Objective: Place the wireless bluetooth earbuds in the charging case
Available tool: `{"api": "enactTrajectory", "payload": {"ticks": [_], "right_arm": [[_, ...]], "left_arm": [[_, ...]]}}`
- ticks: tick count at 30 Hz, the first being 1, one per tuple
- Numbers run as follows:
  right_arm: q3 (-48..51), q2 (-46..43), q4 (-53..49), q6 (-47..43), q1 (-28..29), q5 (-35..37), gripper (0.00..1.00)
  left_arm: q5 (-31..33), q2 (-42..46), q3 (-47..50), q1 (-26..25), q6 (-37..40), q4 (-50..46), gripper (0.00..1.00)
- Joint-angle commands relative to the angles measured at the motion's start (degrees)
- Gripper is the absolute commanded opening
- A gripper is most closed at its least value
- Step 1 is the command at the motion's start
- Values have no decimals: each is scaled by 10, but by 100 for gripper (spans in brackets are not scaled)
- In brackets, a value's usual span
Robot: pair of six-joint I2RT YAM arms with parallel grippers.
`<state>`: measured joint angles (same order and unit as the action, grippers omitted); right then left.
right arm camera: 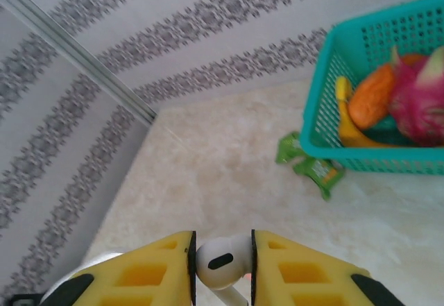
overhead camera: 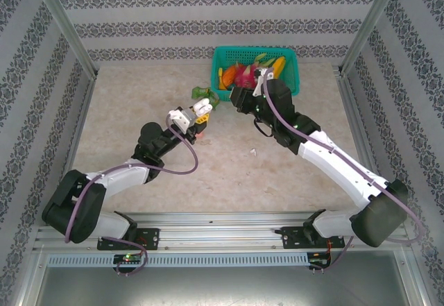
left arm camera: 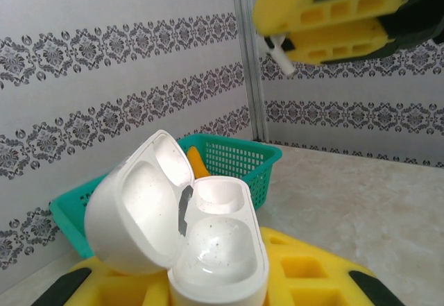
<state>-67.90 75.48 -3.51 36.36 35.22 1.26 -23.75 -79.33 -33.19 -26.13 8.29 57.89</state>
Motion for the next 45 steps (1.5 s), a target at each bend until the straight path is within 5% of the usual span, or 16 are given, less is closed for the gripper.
{"api": "enactTrajectory", "payload": {"ticks": [1,14,45], "right_arm": [[25,-16,115,20,20,10,26],[76,-8,296,27,75,-7,26],[115,32,361,56,95,-55,26]], "left_arm": [[-4,-14,-30,6,-13,35,0],[-11,-47,-76,5,-63,73,0],[-50,-12,-91,-12,-70,42,0]]}}
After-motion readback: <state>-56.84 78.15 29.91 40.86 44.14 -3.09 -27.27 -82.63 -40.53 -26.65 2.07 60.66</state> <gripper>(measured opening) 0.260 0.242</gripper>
